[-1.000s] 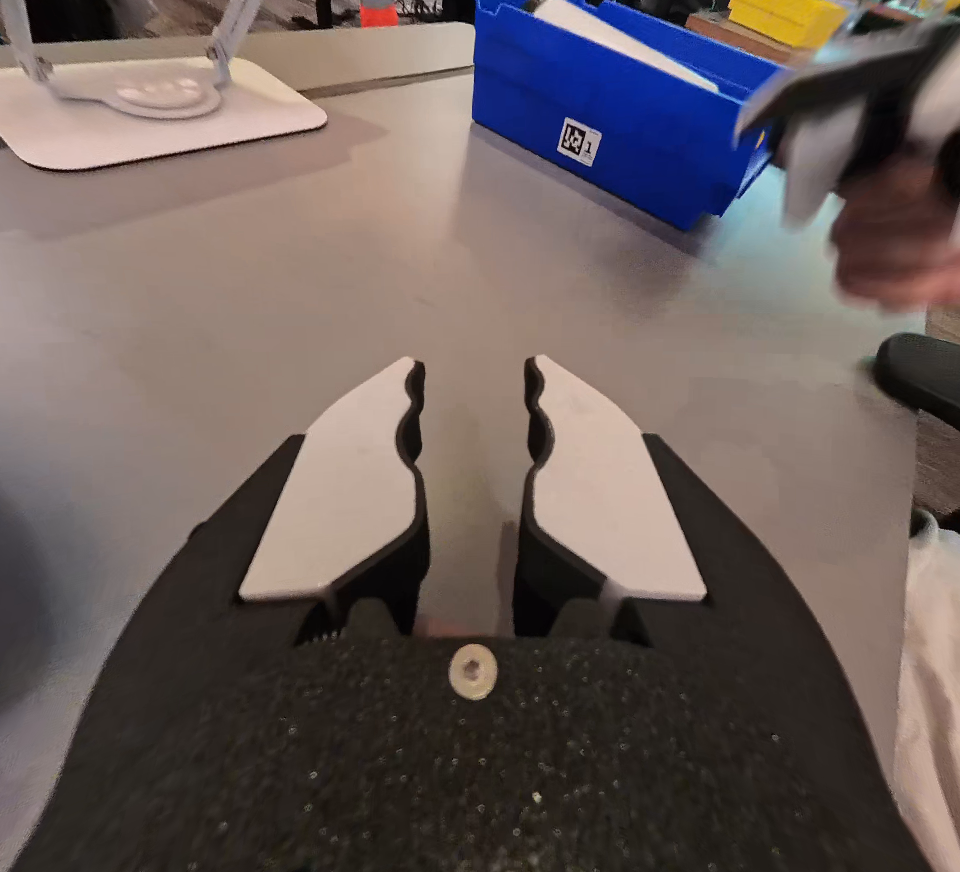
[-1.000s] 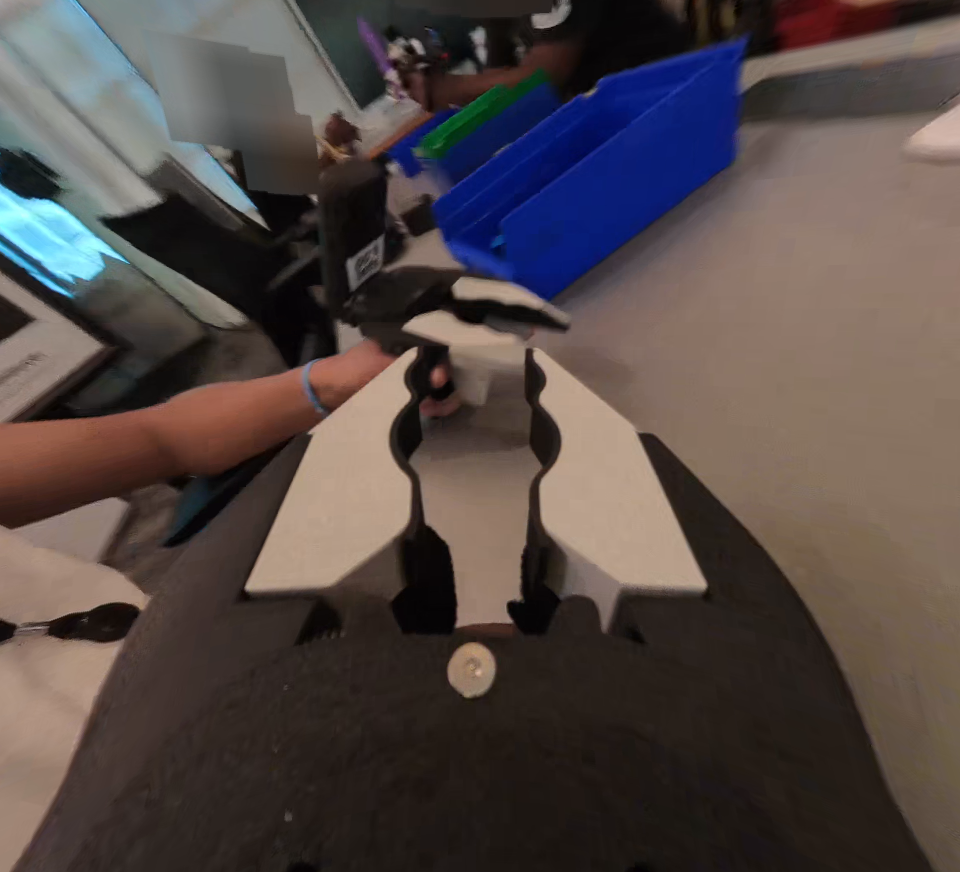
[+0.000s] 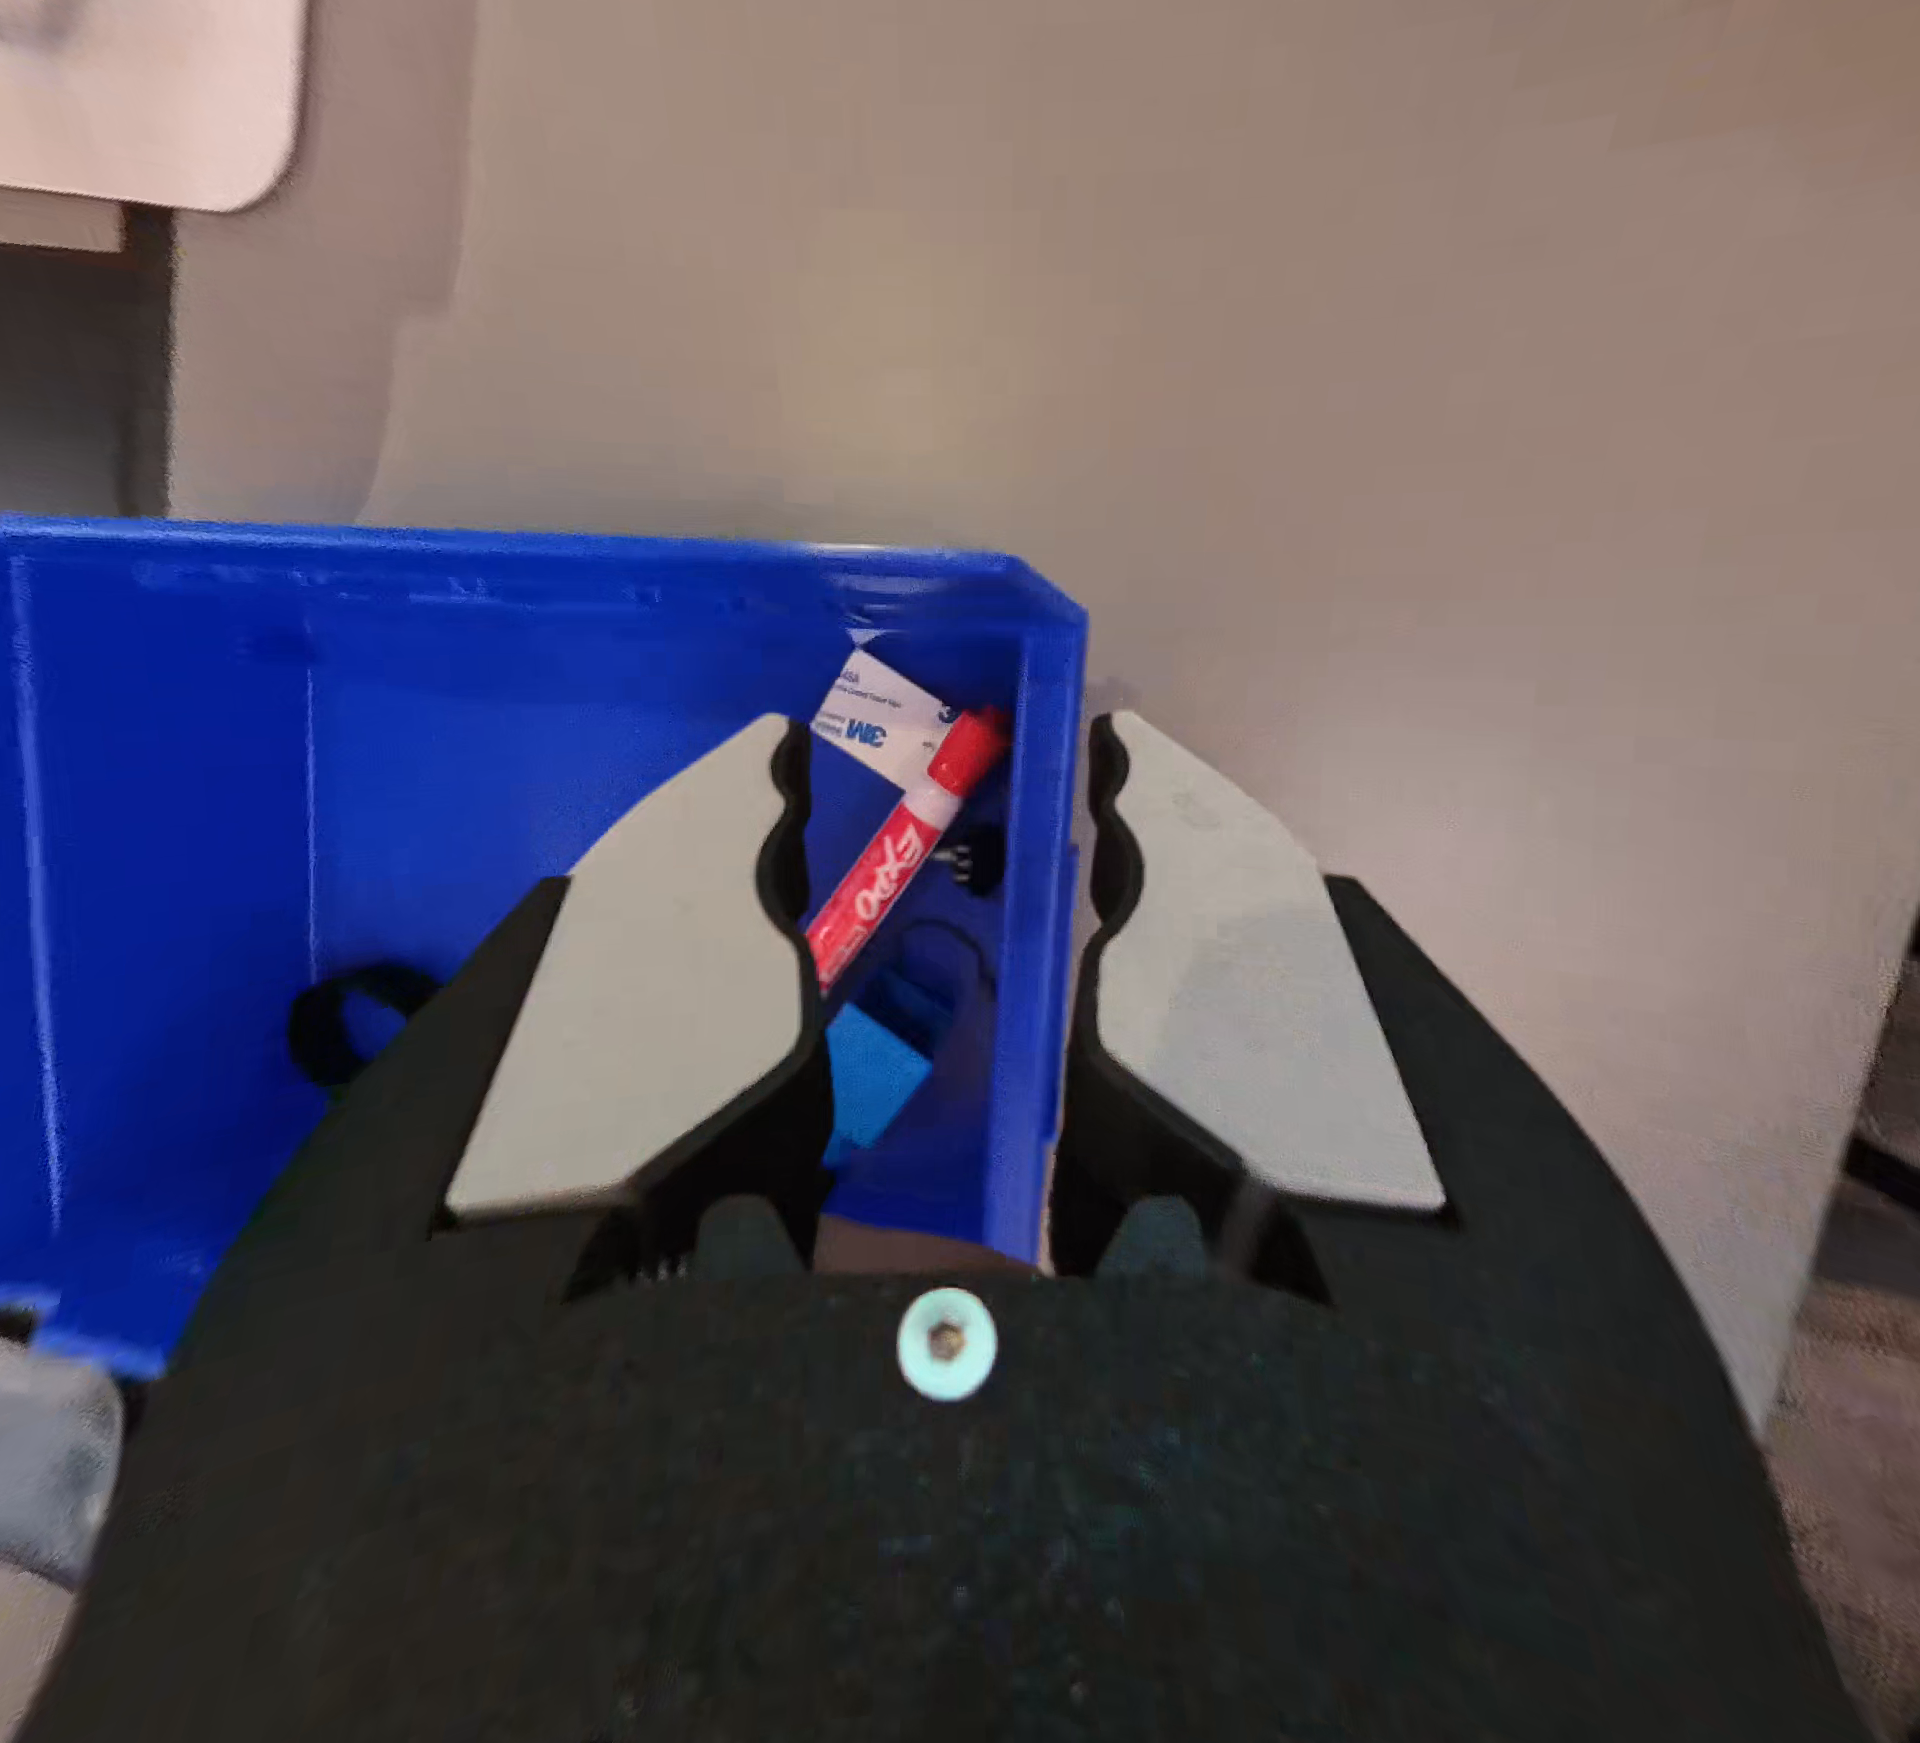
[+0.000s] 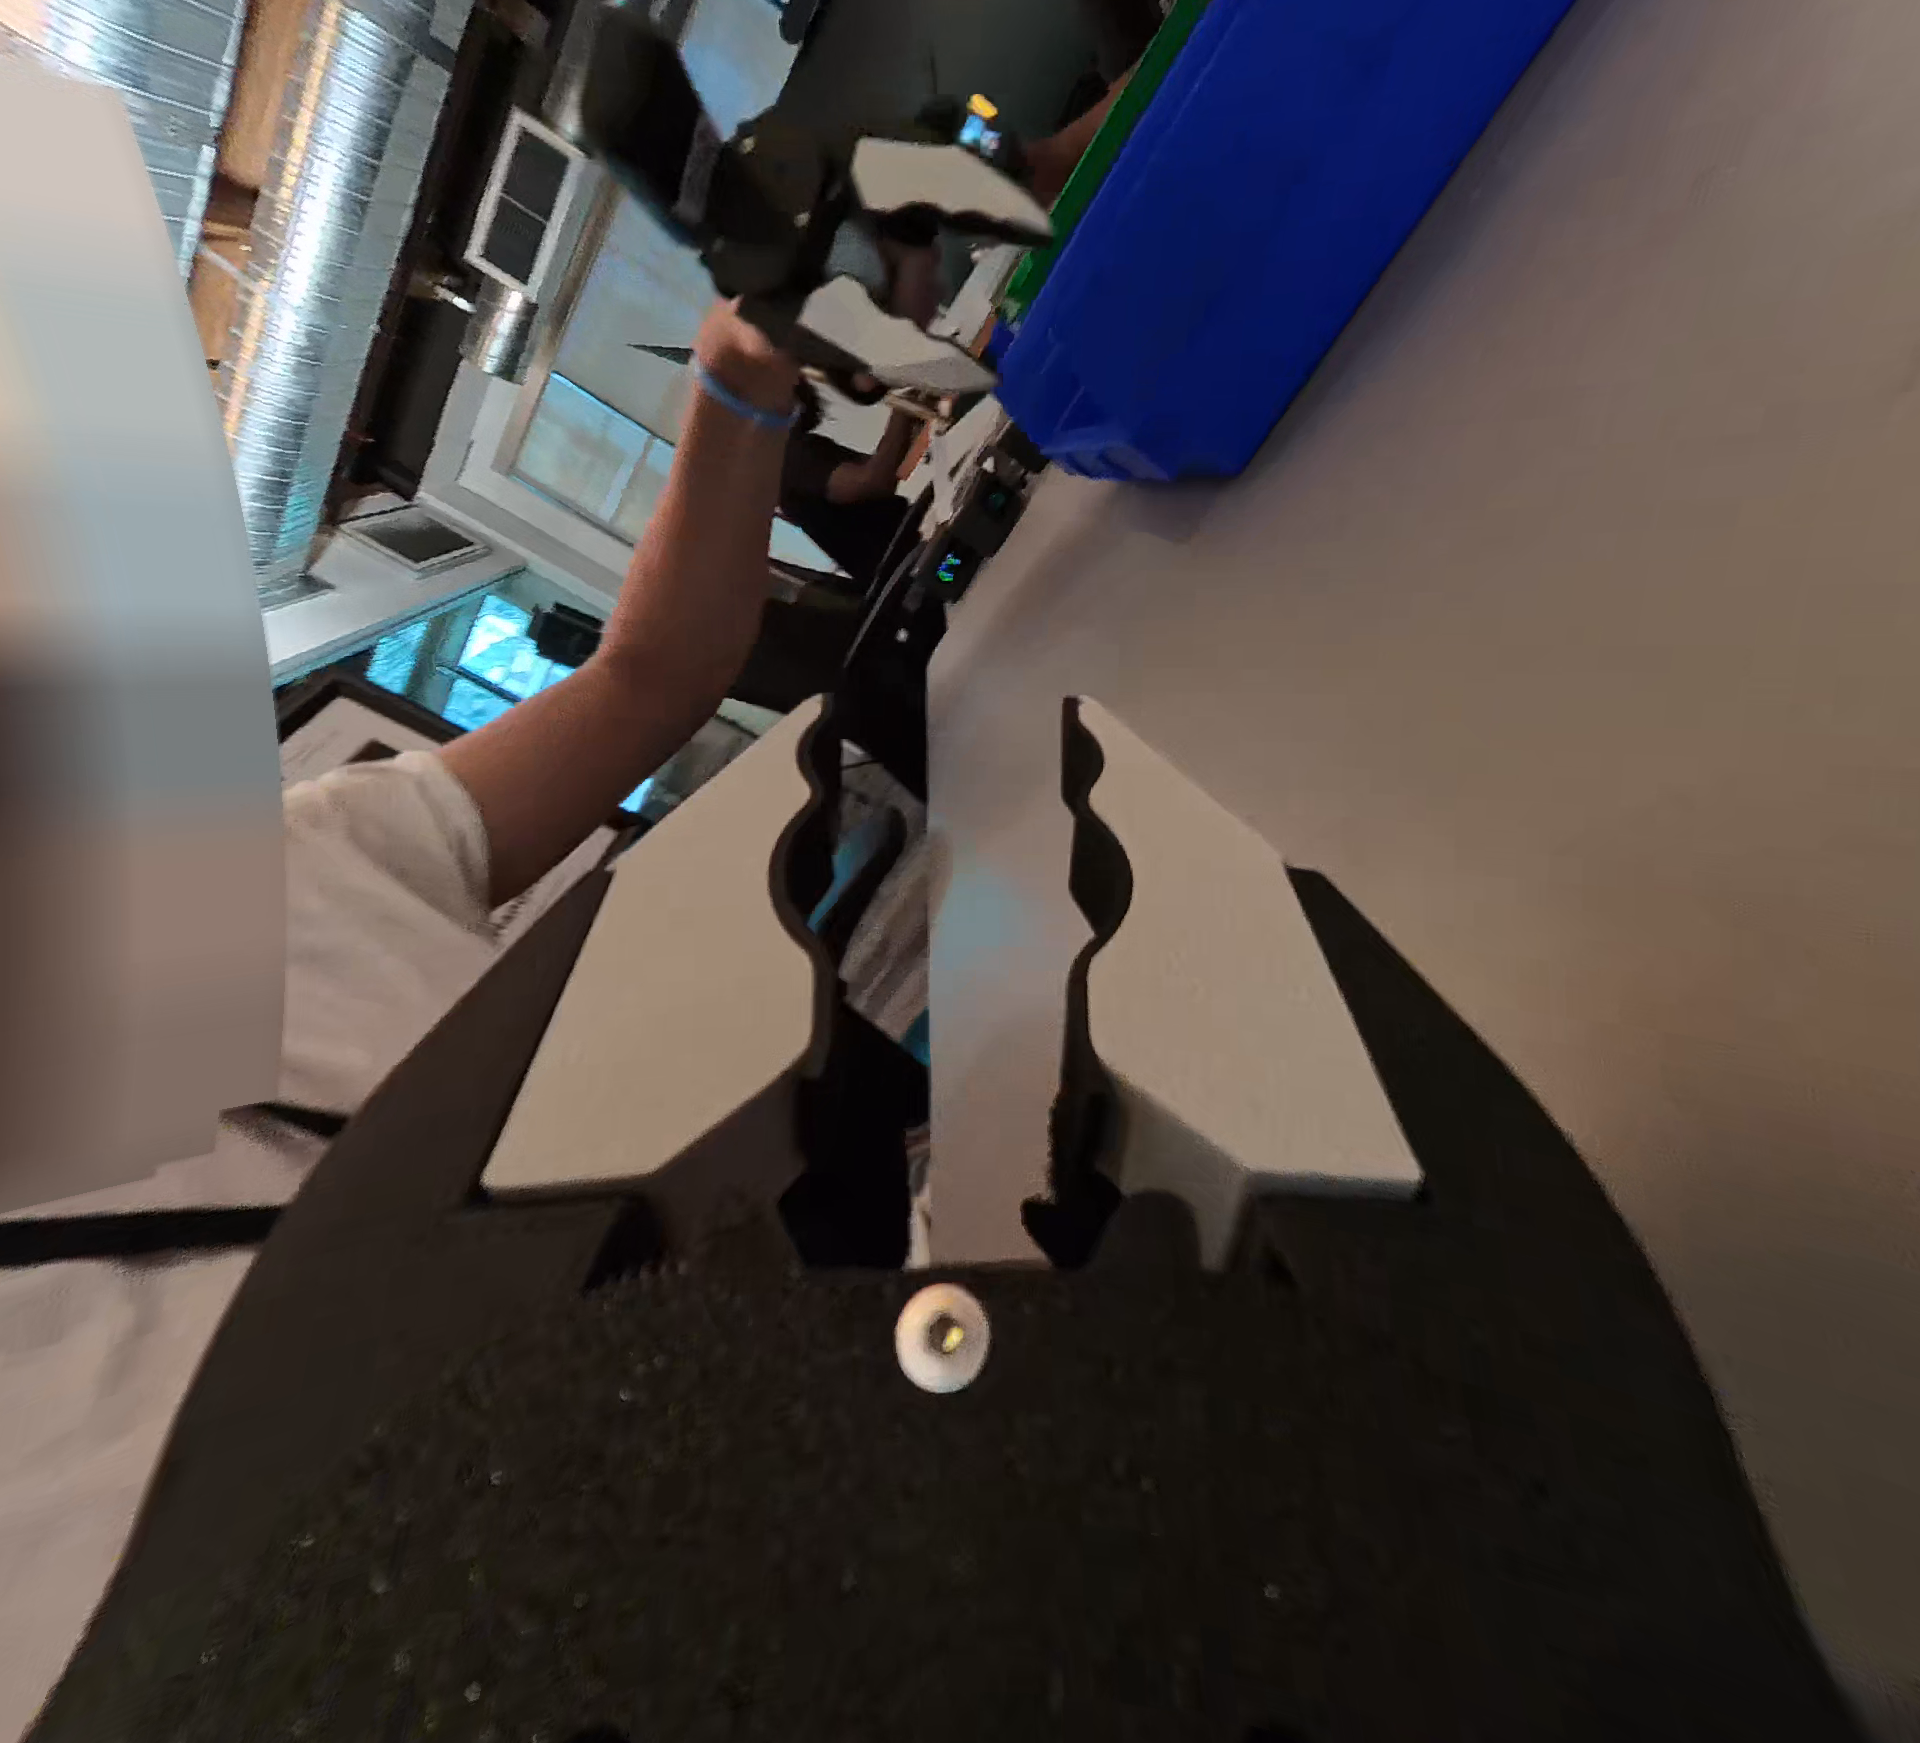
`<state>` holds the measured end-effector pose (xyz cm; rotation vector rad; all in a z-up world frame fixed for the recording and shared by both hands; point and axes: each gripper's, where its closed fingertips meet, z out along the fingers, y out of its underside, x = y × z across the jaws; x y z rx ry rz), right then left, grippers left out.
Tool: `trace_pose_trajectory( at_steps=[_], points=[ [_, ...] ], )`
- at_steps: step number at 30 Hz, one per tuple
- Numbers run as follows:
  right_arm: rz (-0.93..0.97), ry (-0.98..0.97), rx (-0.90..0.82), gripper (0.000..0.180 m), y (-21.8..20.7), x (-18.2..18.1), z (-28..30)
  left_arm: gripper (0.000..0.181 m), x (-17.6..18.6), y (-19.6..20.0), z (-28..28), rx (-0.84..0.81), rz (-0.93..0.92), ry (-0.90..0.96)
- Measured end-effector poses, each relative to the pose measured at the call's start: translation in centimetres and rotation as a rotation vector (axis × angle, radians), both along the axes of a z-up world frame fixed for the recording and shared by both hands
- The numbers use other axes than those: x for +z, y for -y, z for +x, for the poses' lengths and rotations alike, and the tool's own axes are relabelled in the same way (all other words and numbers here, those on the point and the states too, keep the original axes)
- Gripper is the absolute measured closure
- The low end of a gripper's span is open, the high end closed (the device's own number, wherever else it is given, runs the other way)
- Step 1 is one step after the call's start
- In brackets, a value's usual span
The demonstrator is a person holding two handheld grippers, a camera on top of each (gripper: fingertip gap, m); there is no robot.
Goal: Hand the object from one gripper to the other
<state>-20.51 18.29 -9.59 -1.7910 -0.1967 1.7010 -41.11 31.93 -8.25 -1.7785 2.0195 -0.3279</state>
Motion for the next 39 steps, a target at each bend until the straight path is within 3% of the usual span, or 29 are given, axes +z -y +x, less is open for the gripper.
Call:
trace_pose_trajectory(
  at_steps=[5, 12, 16, 21, 25, 30, 32, 39],
  points=[
    [-0.044, -0.136, 0.053, 0.137, -0.8, 0.8, -0.2, 0.126, -3.1, -2.0, 0.7, -0.164, -0.044, -0.028],
    [-0.039, -0.105, 0.046, 0.137, -2.4, 0.0, 0.1, 0.118, -7.3, -3.4, 0.6, -0.173, -0.258, -0.064],
    [-0.071, -0.098, 0.061, 0.136, -3.1, -0.9, -0.2, 0.114, -9.3, -4.2, 0.8, -0.2, -0.24, -0.081],
    [-0.102, -0.145, 0.058, 0.135, -3.7, -0.9, 0.2, 0.124, -10.3, -4.1, 1.3, -0.193, -0.303, -0.076],
    [-0.111, -0.169, 0.037, 0.135, -4.2, -0.8, 0.8, 0.162, -10.4, -4.1, 1.3, -0.227, -0.28, -0.056],
    [-0.132, -0.2, 0.036, 0.135, -4.3, -0.7, 1.1, 0.168, -10.4, -4.2, 0.8, -0.237, -0.291, -0.068],
    [-0.13, -0.197, 0.039, 0.135, -4.3, -0.7, 1.1, 0.181, -10.3, -4.3, 0.5, -0.253, -0.285, -0.078],
    [-0.118, -0.167, 0.04, 0.135, -4.1, -0.8, 0.9, 0.181, -10.2, -3.8, -0.6, -0.261, -0.321, -0.129]
  ],
)
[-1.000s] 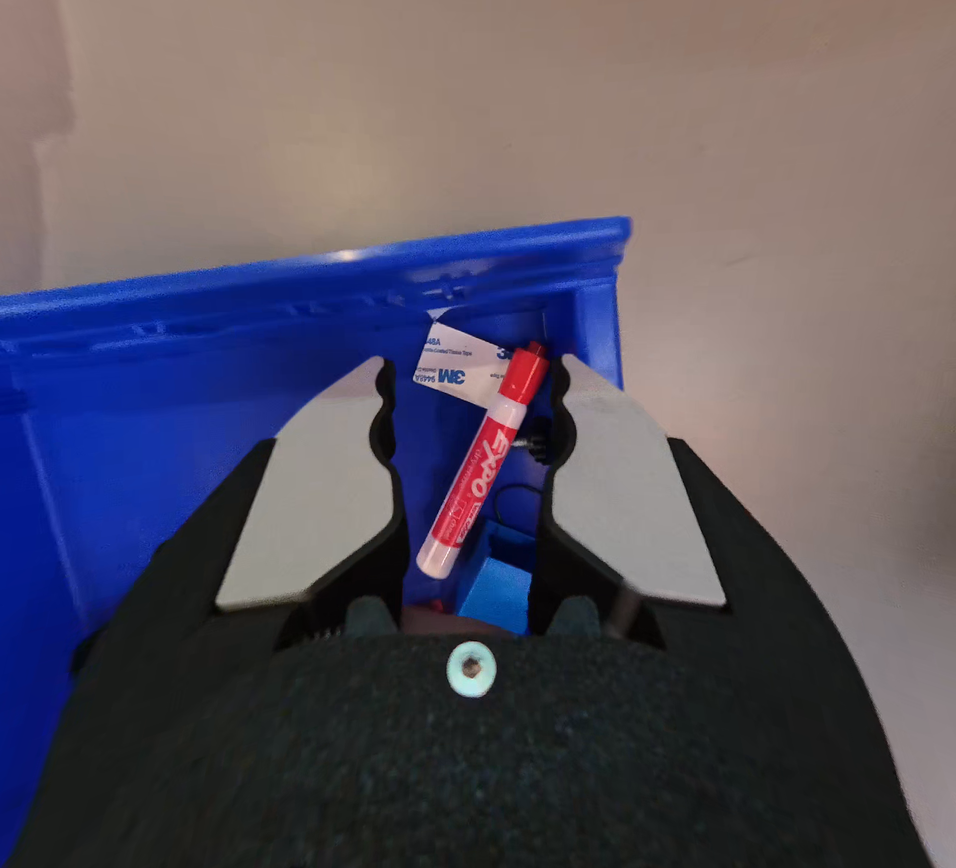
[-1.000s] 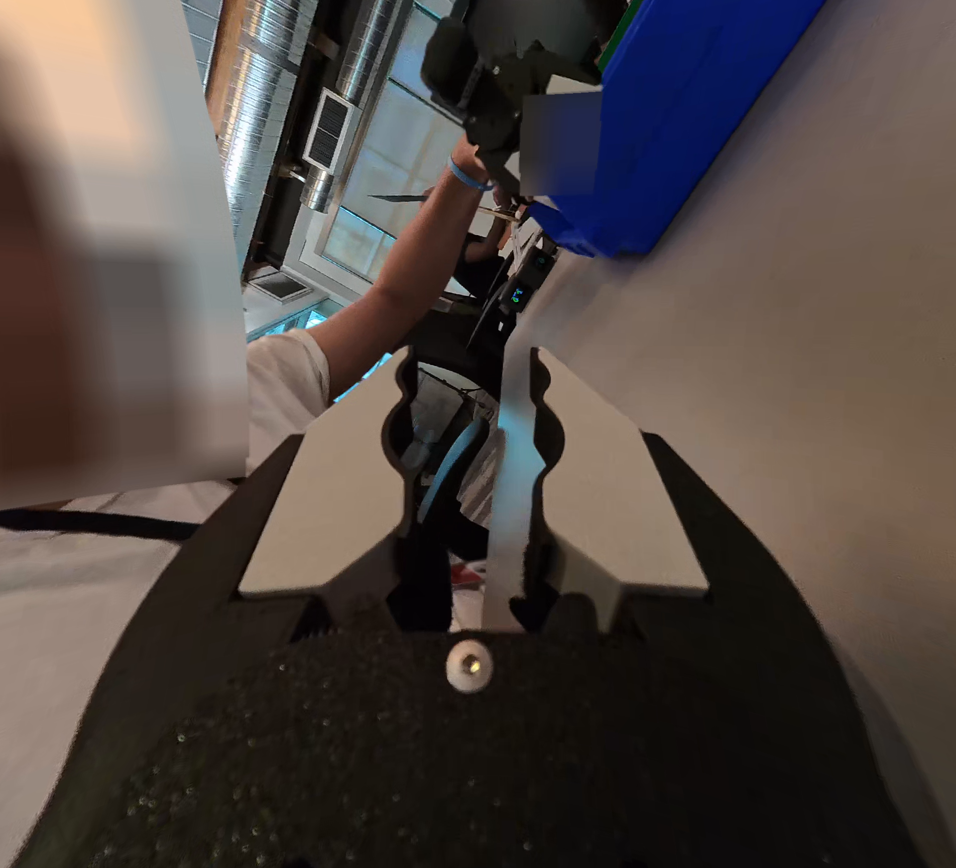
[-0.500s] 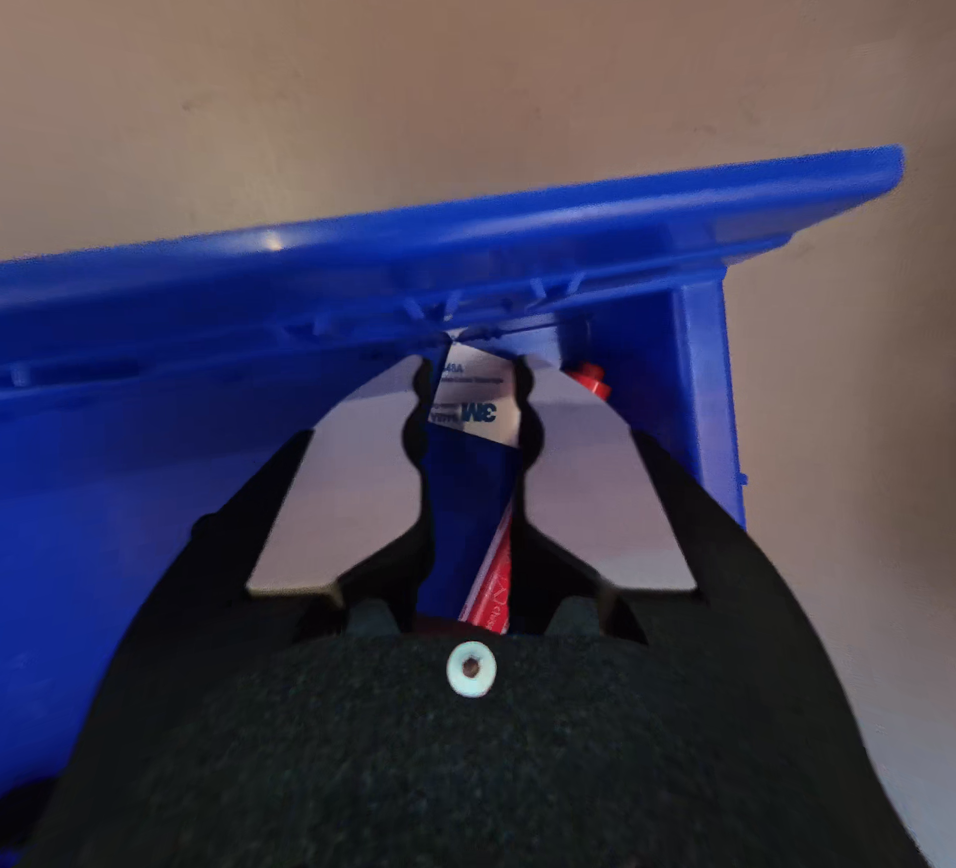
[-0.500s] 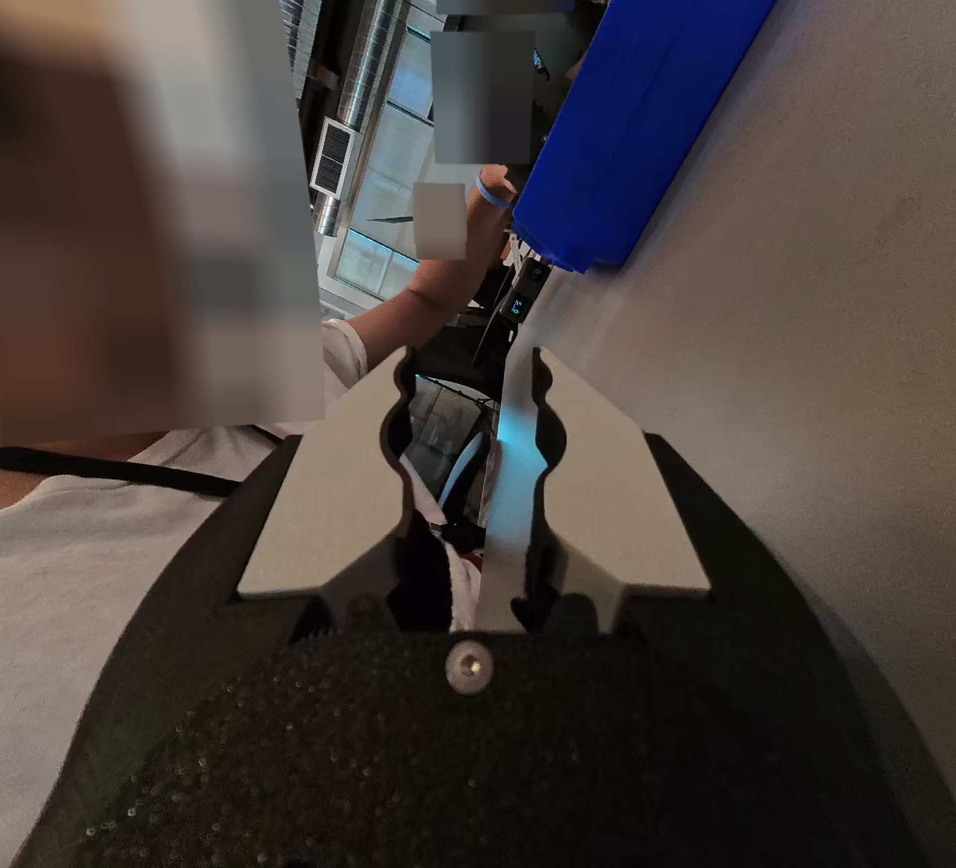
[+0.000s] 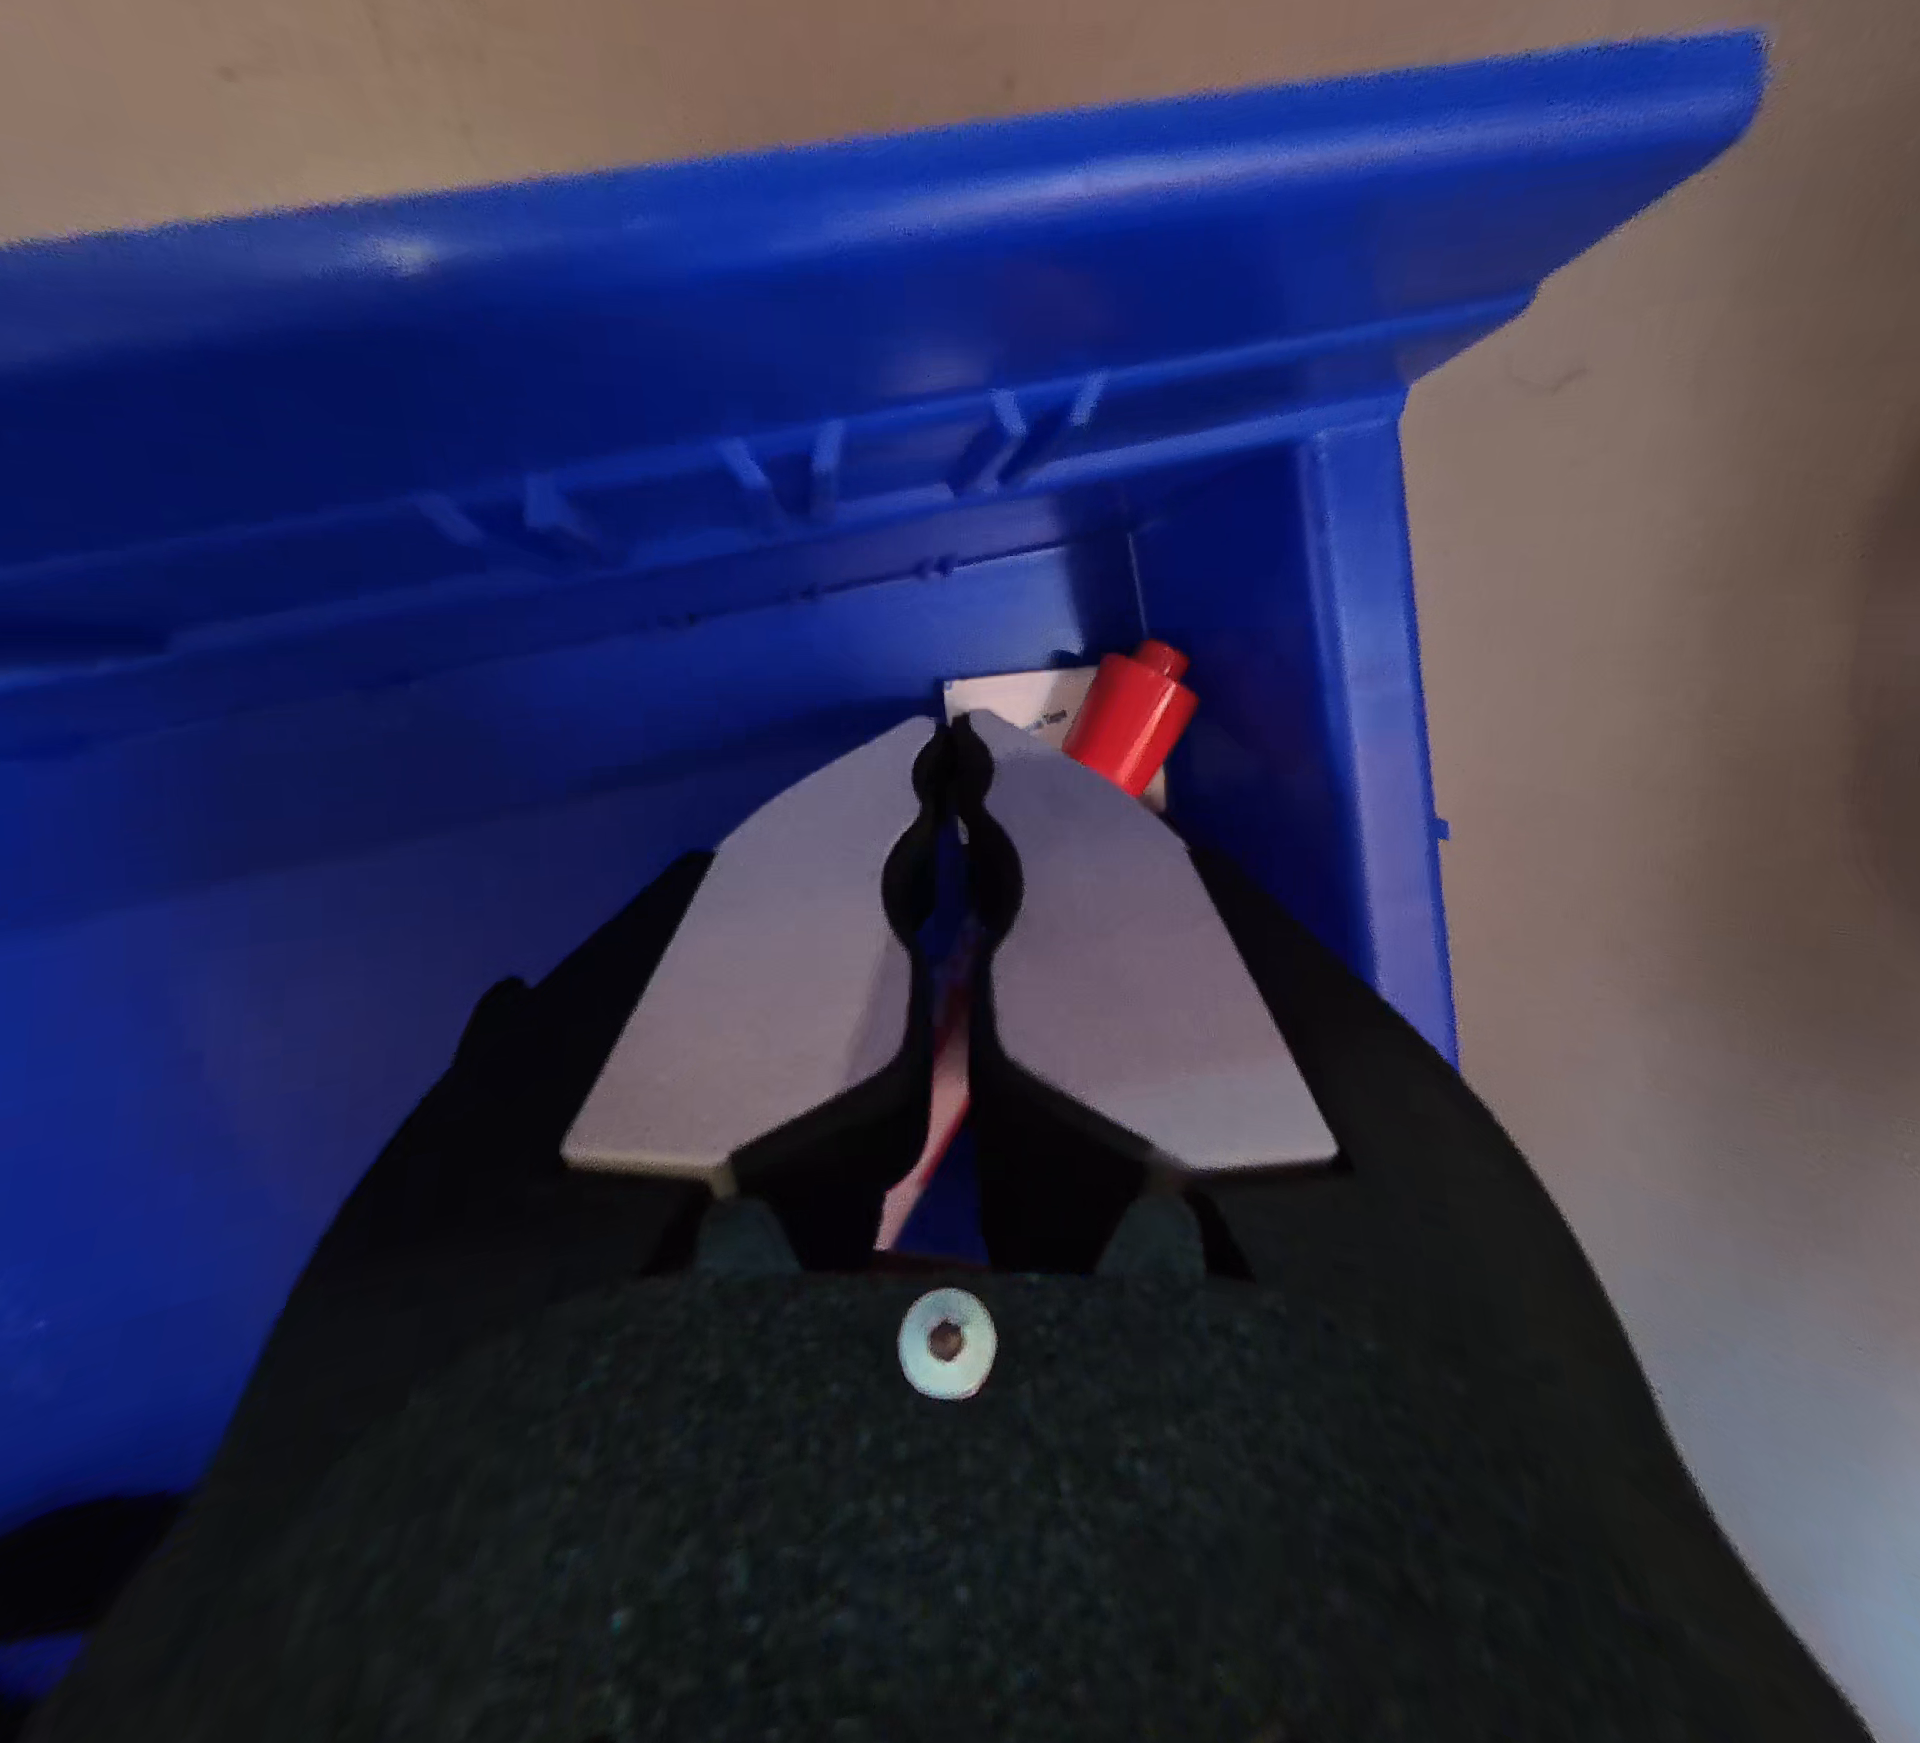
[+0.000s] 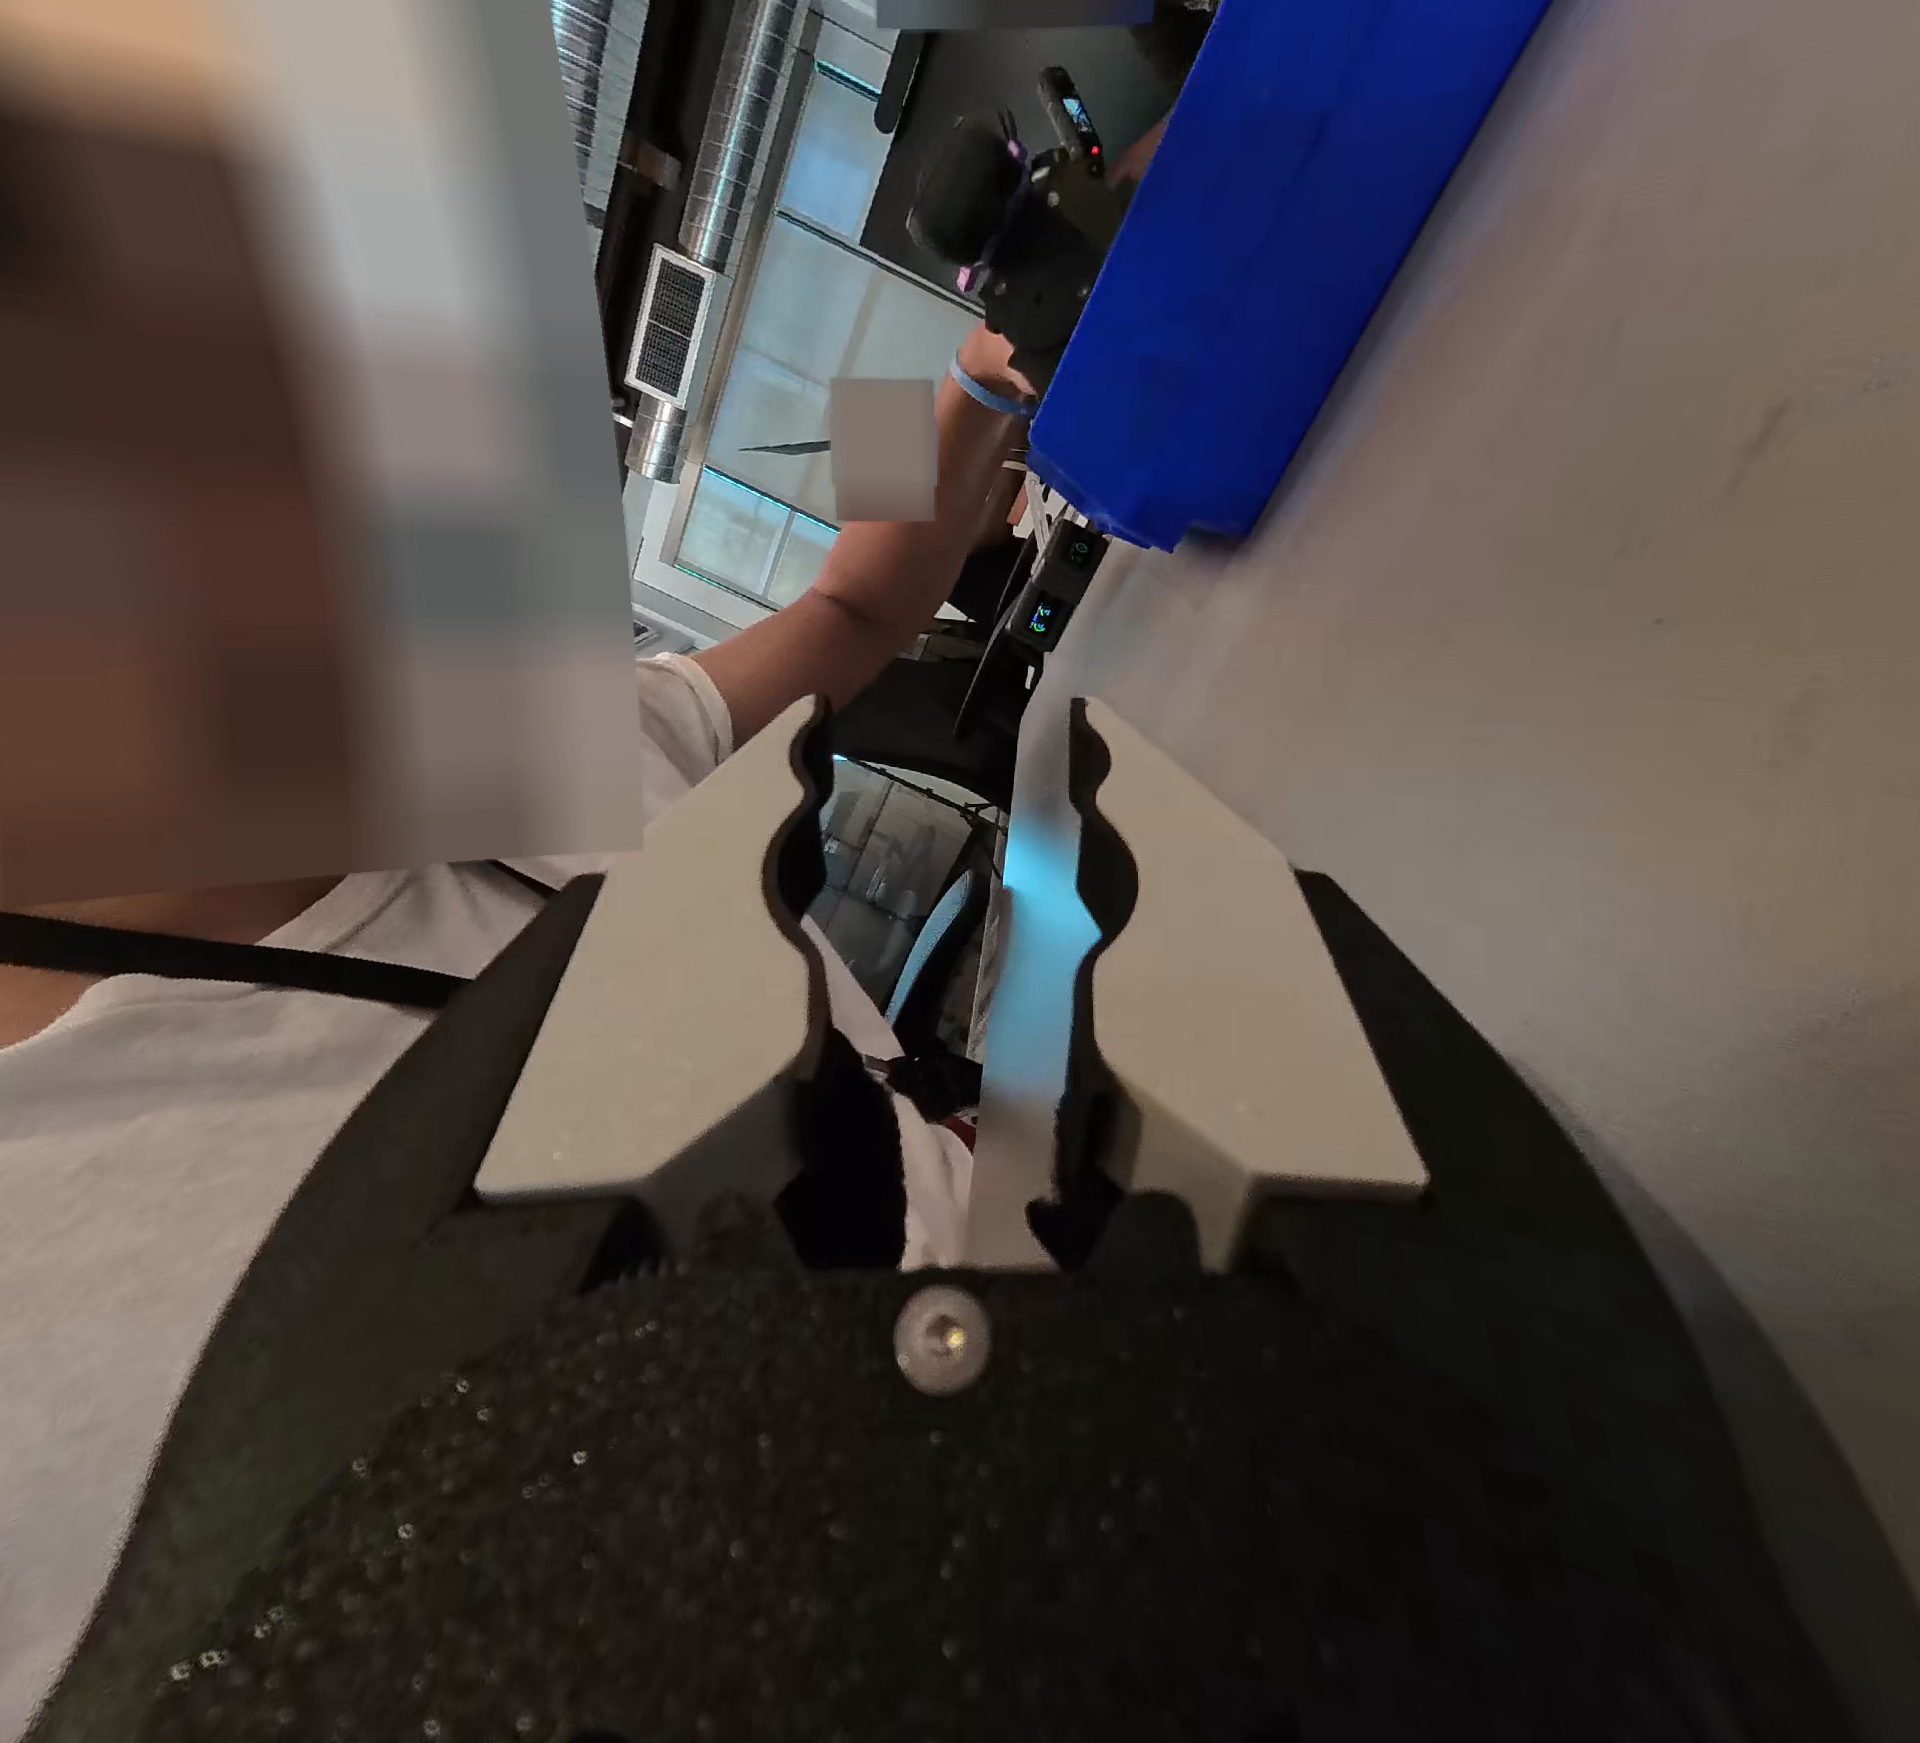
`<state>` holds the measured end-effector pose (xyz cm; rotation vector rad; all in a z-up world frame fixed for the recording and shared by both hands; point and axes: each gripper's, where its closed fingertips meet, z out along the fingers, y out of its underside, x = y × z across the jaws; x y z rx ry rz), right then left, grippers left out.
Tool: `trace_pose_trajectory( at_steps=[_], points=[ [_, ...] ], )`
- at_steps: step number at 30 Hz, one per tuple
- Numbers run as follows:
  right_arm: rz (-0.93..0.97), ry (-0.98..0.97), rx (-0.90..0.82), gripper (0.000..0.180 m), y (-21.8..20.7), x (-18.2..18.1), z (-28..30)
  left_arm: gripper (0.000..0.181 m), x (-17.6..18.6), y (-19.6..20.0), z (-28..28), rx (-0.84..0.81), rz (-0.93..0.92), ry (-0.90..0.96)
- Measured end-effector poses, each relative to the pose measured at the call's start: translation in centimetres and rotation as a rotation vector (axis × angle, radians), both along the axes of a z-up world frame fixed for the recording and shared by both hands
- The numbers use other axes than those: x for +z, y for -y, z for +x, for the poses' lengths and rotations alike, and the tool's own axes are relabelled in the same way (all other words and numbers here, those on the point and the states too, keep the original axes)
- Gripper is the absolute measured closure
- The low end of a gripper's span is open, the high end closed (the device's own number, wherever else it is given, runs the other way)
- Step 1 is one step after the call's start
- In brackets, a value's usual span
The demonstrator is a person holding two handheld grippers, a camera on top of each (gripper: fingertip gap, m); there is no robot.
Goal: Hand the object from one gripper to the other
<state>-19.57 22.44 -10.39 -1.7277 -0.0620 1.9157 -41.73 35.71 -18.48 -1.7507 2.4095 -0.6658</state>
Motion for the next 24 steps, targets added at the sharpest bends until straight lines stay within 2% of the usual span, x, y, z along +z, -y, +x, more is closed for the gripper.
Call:
trace_pose_trajectory(
  at_steps=[7, 12, 13, 15, 17, 19, 21, 22, 24],
  points=[
    [0.004, -0.016, -0.014, 0.135, -0.1, 0.5, 0.3, 0.181, 2.2, -1.6, 0.0, 0.027, 0.105, 0.034],
    [0.01, -0.013, 0.002, 0.135, 0.2, 0.6, 0.1, 0.181, 3.2, -0.9, 0.5, 0.082, -0.034, 0.057],
    [0.012, -0.011, 0.006, 0.135, 0.3, 0.6, 0.0, 0.175, 2.9, -0.6, 0.6, 0.094, -0.062, 0.041],
    [0.014, -0.005, 0.012, 0.134, 0.4, 0.6, -0.1, 0.151, 1.8, -0.8, 0.6, 0.123, -0.039, -0.021],
    [0.015, -0.005, 0.014, 0.135, 0.5, 0.7, -0.2, 0.143, 1.0, -1.6, 0.3, 0.168, 0.038, -0.083],
    [0.015, -0.008, 0.01, 0.135, 0.4, 0.8, -0.1, 0.146, 1.1, -3.6, 0.5, 0.36, 0.146, -0.1],
    [0.01, -0.023, 0.003, 0.135, 0.4, 1.0, 0.0, 0.142, 1.8, -5.0, 0.6, 0.675, 0.161, -0.078],
    [0.006, -0.034, 0.003, 0.135, 0.3, 1.1, 0.1, 0.141, 2.1, -4.7, 0.4, 0.803, 0.1, -0.084],
    [-0.003, -0.057, 0.01, 0.135, 0.4, 1.4, 0.0, 0.141, 2.6, -3.3, 0.2, 0.95, -0.065, -0.098]
  ],
)
